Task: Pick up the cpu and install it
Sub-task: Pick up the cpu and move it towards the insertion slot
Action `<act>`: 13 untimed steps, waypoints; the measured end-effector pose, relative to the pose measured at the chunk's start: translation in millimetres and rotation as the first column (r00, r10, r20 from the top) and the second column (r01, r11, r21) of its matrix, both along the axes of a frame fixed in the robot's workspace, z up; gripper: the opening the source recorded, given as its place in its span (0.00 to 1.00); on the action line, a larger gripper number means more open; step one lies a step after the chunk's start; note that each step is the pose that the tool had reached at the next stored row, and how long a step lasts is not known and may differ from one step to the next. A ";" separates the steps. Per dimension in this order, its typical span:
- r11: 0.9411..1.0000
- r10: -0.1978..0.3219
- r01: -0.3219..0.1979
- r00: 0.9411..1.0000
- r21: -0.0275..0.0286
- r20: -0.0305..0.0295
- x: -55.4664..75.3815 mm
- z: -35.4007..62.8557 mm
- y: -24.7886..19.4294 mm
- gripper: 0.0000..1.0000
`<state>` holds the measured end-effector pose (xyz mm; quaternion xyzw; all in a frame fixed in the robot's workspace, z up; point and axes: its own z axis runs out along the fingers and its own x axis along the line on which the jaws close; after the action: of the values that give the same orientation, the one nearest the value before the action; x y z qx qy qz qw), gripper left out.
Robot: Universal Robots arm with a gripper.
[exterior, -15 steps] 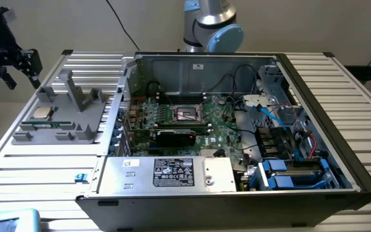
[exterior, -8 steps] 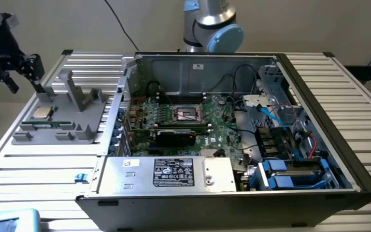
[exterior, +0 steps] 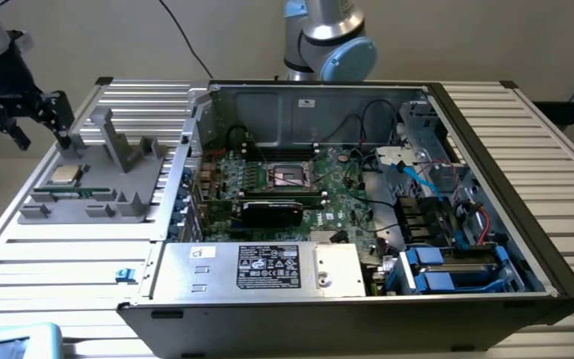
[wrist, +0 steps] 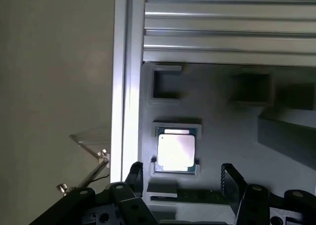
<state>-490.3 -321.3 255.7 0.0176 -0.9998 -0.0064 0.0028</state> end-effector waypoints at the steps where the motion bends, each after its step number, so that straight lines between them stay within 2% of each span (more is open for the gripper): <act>1: 1.000 0.000 0.000 1.000 0.000 -0.002 0.0 -1.8 -0.4 0.74; 4: 1.000 0.000 0.000 1.000 0.000 -0.006 0.0 -7.3 -1.2 0.74; 13: 1.000 0.000 0.000 1.000 0.000 -0.006 1.0 -23.7 -1.9 0.74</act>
<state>-489.3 -323.3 232.0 0.0177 -0.9998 -0.0064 0.0057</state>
